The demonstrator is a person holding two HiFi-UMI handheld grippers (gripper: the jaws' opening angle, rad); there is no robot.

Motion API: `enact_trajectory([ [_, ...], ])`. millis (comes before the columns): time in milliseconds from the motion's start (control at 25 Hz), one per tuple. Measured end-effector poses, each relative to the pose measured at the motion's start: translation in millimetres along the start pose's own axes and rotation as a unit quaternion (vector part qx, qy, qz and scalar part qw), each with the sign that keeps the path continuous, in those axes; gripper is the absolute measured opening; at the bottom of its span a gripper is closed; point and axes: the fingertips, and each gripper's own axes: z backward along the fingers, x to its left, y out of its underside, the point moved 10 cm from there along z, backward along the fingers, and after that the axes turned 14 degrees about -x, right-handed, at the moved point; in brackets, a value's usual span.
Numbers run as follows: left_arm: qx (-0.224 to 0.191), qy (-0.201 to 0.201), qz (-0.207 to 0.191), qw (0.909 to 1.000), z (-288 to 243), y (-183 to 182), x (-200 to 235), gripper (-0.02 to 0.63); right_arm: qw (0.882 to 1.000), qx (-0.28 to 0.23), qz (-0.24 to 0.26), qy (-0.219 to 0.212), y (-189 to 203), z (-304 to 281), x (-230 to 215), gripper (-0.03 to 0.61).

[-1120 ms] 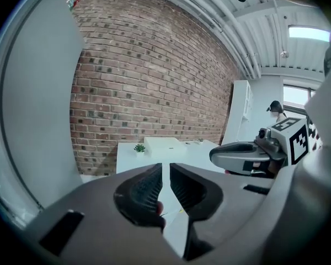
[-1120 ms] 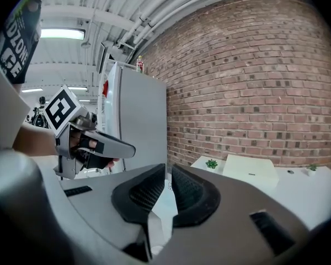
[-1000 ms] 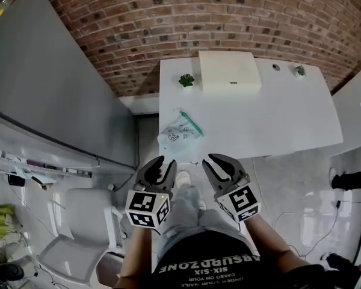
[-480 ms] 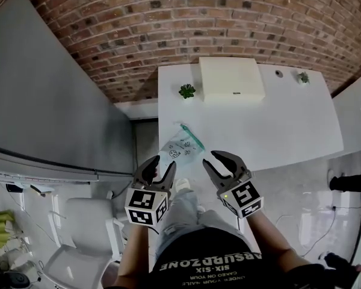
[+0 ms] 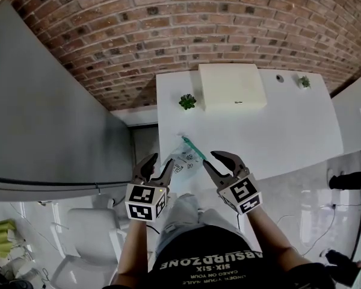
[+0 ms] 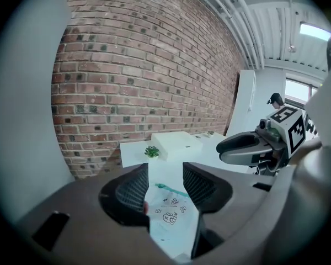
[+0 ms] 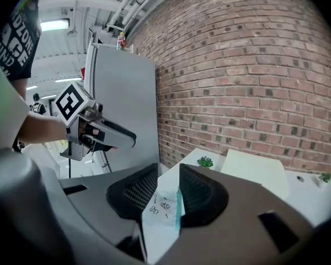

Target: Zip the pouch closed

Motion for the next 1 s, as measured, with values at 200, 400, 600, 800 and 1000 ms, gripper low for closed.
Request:
enact_trajectory([
  [200, 0.029, 0.014, -0.007, 0.9995, -23.3, 3.5, 25.7, 0.176, 1.000, 0.027, 0.002, 0.006, 11.1, -25.1, -18.6, 0.103],
  [400, 0.059, 0.055, -0.019, 0.9966, -54.8, 10.7, 44.8, 0.176, 0.999, 0.050, 0.004, 0.011, 19.5, -51.4, -35.1, 0.103],
  [600, 0.082, 0.093, -0.027, 0.9920, -83.9, 18.0, 61.9, 0.176, 0.997, 0.075, 0.014, 0.010, 31.3, -82.4, -45.9, 0.114],
  [800, 0.106, 0.112, -0.041, 0.9872, -105.3, 25.1, 73.9, 0.176, 0.995, 0.098, 0.025, -0.001, 40.1, -104.0, -54.4, 0.120],
  [1000, 0.137, 0.135, -0.049, 0.9801, -127.1, 36.9, 82.7, 0.176, 0.991, 0.126, 0.030, -0.010, 52.1, -123.7, -65.4, 0.121],
])
